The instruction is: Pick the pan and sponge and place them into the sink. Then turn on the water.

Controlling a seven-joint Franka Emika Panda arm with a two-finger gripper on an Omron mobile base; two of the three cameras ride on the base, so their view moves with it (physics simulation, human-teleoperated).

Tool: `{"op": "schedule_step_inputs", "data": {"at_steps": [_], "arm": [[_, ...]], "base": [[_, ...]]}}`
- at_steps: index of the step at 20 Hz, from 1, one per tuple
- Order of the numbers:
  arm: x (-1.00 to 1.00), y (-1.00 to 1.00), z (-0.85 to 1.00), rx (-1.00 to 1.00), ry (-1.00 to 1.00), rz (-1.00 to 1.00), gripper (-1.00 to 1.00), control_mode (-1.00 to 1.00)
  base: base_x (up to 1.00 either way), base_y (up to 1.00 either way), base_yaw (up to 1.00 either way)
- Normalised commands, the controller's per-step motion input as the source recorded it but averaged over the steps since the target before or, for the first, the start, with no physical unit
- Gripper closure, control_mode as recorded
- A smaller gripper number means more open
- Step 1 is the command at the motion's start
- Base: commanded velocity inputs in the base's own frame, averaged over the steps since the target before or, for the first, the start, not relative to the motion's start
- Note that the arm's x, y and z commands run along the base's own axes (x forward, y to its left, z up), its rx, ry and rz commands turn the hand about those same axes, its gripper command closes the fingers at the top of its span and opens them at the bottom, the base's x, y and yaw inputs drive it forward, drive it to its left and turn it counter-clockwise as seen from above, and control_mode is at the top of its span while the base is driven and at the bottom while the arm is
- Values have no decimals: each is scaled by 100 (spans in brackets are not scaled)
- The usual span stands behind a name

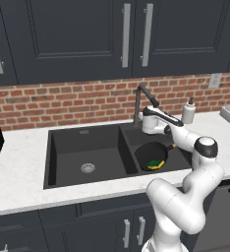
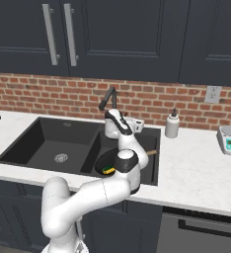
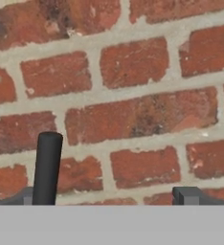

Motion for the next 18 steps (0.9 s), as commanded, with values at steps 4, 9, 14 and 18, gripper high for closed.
{"op": "schedule_step_inputs", "data": {"at_steps": [4, 9, 14, 18], "arm": [[0, -66, -7, 1, 0, -3, -100, -100], [0, -68, -9, 1, 0, -3, -100, -100], [0, -72, -12, 2, 0, -3, -100, -100], [0, -77, -13, 1, 0, -3, -100, -100]], "base": [[0, 0, 0], [0, 0, 0], [0, 0, 0], [0, 0, 0]]}}
